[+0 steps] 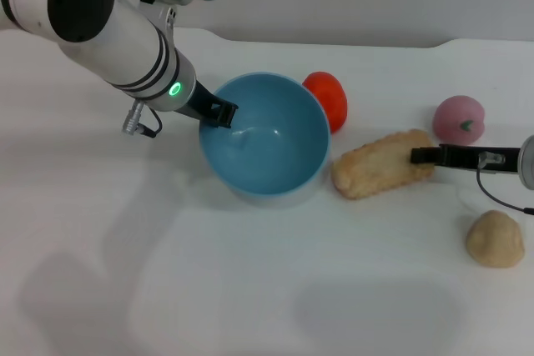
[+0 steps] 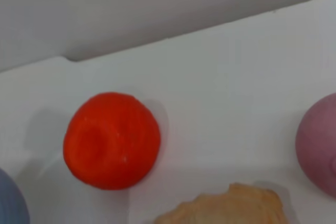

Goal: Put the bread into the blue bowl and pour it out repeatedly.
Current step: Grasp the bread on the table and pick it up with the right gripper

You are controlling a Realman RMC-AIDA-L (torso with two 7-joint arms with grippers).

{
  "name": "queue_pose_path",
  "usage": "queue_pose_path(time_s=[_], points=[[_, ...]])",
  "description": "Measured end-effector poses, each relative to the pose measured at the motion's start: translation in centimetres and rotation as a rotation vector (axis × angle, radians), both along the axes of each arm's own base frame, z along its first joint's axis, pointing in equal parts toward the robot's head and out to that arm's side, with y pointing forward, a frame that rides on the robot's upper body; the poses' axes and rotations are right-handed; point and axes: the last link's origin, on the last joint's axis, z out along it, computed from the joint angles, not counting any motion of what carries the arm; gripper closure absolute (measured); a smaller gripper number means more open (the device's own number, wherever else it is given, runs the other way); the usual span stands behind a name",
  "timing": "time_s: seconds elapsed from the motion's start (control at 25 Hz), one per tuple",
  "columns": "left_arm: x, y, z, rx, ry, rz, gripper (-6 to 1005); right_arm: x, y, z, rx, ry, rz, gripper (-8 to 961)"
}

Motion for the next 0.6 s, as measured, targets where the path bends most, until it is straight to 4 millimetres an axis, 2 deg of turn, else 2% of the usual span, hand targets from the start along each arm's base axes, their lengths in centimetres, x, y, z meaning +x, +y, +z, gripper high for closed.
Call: queue_pose_path(time_s=[0.08, 0.2, 0.28, 0.6], points=[[0.0, 0.0, 0.0, -0.006, 0.004, -0.009, 1000, 0.1, -0.2, 0.0, -0.008, -0.008, 0.008, 462], [0.1, 0.0, 0.0, -0.010, 0.006, -0.014, 999, 0.4, -0.5, 0.2, -0.015, -0.006, 0.012, 565], [0.1, 0.0, 0.0, -0.010, 0.006, -0.016, 999, 0.7, -0.8, 0.9, -0.013, 0.000, 0.022, 633], [0.1, 0.1, 0.1, -0.009, 0.011, -0.021, 999, 1.0, -1.8, 4.7, -0.010, 0.040, 0.091, 720]])
